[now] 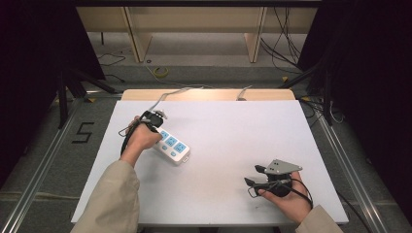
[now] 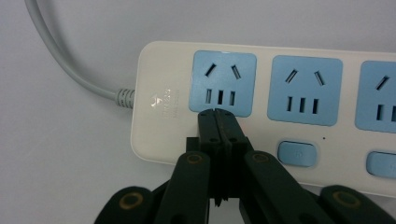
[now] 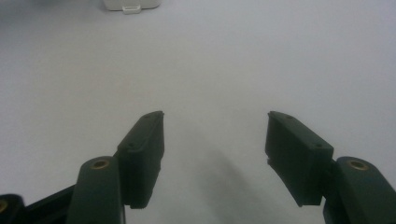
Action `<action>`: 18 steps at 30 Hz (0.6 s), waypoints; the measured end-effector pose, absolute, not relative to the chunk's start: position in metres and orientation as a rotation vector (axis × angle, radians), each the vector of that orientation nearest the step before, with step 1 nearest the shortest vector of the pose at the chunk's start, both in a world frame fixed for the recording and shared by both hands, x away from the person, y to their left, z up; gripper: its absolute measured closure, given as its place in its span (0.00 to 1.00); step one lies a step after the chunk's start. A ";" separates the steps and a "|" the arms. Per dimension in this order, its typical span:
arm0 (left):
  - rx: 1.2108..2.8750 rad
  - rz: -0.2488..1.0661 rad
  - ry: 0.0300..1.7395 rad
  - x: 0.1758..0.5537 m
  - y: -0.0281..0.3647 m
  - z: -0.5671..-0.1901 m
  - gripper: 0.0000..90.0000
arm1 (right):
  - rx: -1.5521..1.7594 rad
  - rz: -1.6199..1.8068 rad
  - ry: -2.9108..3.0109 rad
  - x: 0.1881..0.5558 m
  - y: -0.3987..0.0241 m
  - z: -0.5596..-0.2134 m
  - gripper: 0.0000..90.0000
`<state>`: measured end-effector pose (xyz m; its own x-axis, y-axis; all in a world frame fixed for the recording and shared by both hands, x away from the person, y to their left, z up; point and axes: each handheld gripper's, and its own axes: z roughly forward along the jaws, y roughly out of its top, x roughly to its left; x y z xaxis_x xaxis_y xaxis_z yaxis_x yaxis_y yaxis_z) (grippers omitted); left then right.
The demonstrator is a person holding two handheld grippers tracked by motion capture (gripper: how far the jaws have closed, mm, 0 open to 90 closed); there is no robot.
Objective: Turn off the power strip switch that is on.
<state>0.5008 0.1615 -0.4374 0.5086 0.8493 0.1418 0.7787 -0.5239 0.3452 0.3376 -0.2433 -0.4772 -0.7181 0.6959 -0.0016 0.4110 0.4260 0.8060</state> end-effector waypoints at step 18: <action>2.504 0.455 1.389 0.499 0.160 -0.438 1.00 | 0.953 1.189 2.347 0.337 -0.244 -0.476 0.43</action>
